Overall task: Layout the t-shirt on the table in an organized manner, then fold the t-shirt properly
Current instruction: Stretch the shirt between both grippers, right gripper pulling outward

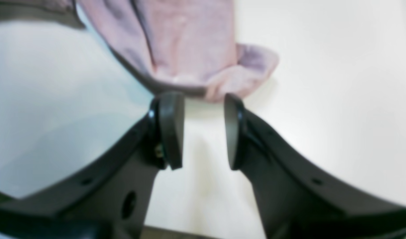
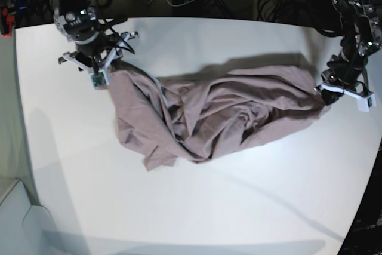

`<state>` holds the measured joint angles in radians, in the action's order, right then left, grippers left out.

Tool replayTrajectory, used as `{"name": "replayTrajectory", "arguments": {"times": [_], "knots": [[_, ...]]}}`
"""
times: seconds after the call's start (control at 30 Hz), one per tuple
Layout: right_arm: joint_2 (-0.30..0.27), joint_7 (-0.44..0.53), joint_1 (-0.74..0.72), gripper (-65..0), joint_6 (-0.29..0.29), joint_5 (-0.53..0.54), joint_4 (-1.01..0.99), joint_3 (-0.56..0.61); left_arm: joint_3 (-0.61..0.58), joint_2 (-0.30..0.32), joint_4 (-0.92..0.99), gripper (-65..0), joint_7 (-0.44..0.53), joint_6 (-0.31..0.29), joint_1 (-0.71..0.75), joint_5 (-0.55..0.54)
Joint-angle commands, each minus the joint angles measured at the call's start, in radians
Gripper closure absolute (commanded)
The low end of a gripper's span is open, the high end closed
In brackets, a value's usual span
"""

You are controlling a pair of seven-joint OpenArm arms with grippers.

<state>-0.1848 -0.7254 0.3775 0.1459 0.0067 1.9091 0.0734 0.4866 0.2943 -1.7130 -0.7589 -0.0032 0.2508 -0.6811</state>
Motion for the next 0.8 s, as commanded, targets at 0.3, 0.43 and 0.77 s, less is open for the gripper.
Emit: {"name": "replayTrajectory", "arguments": {"times": [0.3, 0.43, 0.77], "knots": [[0.000, 0.023, -0.099, -21.4, 0.004, 0.000, -0.147, 0.047, 0.008, 0.015, -0.015, -0.4, 0.019, -0.002, -0.012, -0.010], [-0.003, 0.025, -0.101, -18.7, 0.004, 0.000, -0.167, 0.061, 0.010, 0.015, -0.015, -0.4, 0.019, -0.002, -0.011, -0.010], [-0.037, 0.025, -0.127, 0.0, 0.004, -0.004, -0.115, -0.062, 0.080, 0.029, -0.006, -0.4, 0.019, -0.002, -0.012, -0.009]]}}
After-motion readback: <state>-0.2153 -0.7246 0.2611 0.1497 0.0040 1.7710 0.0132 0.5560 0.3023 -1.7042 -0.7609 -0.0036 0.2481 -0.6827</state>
